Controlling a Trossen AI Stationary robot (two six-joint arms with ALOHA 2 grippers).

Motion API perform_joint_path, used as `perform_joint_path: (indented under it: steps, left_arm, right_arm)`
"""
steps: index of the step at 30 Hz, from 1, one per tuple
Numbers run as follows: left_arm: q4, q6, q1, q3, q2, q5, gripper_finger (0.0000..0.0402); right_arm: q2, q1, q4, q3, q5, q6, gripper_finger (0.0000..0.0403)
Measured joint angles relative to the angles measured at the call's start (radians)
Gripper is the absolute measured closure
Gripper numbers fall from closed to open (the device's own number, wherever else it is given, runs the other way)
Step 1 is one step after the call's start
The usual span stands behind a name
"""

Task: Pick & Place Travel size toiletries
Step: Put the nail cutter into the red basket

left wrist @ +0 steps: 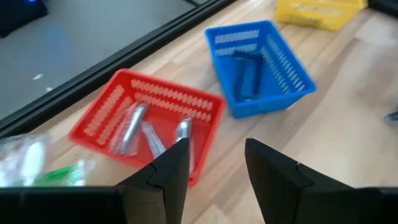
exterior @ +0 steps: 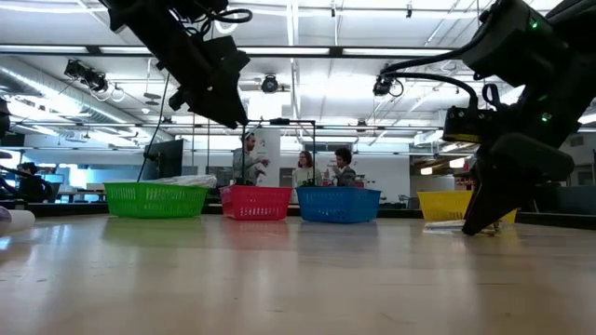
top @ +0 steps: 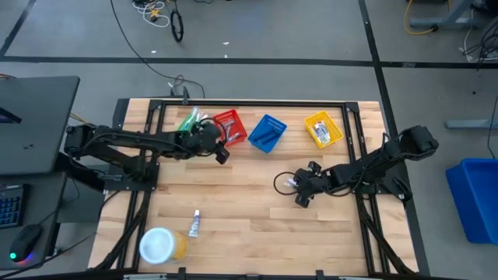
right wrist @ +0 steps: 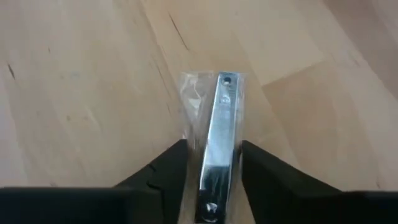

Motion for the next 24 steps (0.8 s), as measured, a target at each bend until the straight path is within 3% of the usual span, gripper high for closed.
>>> perform_joint_path:
  steps: [5,9,14,19,24]
  left_arm:
    - [0.080,0.047,-0.003,0.000,0.000,0.065,0.0237]
    - [0.160,0.116,-0.009,0.000,0.001,0.110,0.0237]
    - [0.252,0.260,-0.010,-0.001,0.006,0.245,0.0237]
    - [0.265,0.377,-0.044,-0.002,0.034,0.314,0.0237]
    - [0.301,0.417,-0.083,-0.002,0.108,0.350,0.0236]
  right_arm:
    - [-0.002,0.000,0.072,-0.007,0.022,-0.066,0.0309]
    - [0.006,-0.005,0.256,-0.010,0.047,-0.197,0.0341]
    - [0.028,-0.026,0.544,-0.009,0.057,-0.388,0.0339]
    - [0.041,-0.068,0.787,-0.008,0.063,-0.443,0.0335]
    - [0.080,-0.124,0.928,0.018,-0.068,-0.433,0.0335]
